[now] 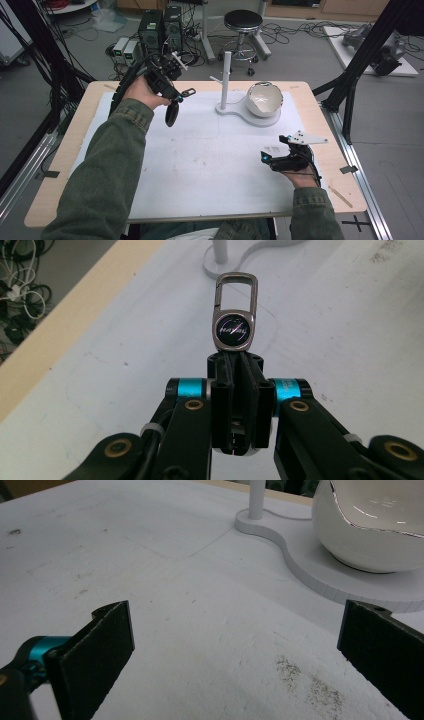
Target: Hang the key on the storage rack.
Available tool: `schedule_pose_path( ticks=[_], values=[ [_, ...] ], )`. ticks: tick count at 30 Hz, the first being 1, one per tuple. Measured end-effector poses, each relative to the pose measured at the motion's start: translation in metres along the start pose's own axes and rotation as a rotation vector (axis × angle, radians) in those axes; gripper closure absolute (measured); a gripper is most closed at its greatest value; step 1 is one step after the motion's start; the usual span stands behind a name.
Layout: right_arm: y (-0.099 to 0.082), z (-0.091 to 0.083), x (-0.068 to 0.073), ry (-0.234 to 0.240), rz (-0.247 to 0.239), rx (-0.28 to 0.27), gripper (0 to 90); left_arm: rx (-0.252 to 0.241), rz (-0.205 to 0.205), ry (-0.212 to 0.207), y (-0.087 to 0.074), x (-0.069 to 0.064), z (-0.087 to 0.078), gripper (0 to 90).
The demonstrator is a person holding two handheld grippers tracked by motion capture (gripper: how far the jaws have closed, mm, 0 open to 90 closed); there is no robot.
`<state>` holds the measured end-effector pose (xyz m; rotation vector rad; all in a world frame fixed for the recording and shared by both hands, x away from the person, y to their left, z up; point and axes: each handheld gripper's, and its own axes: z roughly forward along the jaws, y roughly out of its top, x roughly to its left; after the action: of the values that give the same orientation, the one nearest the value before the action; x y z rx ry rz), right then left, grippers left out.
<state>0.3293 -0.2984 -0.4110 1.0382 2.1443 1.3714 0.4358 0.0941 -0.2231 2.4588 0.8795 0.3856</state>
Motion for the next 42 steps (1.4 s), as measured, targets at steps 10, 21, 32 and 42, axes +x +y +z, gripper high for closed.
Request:
schedule_pose_path(
  ticks=[10, 21, 32, 42],
  values=[
    [0.0, -0.001, -0.001, -0.001, 0.002, -0.014, 0.5, -0.023, 0.068, 0.006, 0.044, -0.012, 0.0, 83.3],
    [0.0, -0.002, -0.001, 0.006, 0.021, -0.022, 0.5, -0.023, 0.099, -0.003, 0.079, -0.022, 0.021, 83.4],
    [0.0, -0.003, -0.002, 0.008, 0.022, -0.025, 0.6, -0.029, 0.103, -0.009, 0.105, -0.024, 0.033, 83.3],
    [0.0, -0.005, -0.003, 0.009, 0.034, -0.037, 0.5, 0.003, 0.11, 0.023, 0.105, -0.023, 0.047, 83.3]
  ],
)
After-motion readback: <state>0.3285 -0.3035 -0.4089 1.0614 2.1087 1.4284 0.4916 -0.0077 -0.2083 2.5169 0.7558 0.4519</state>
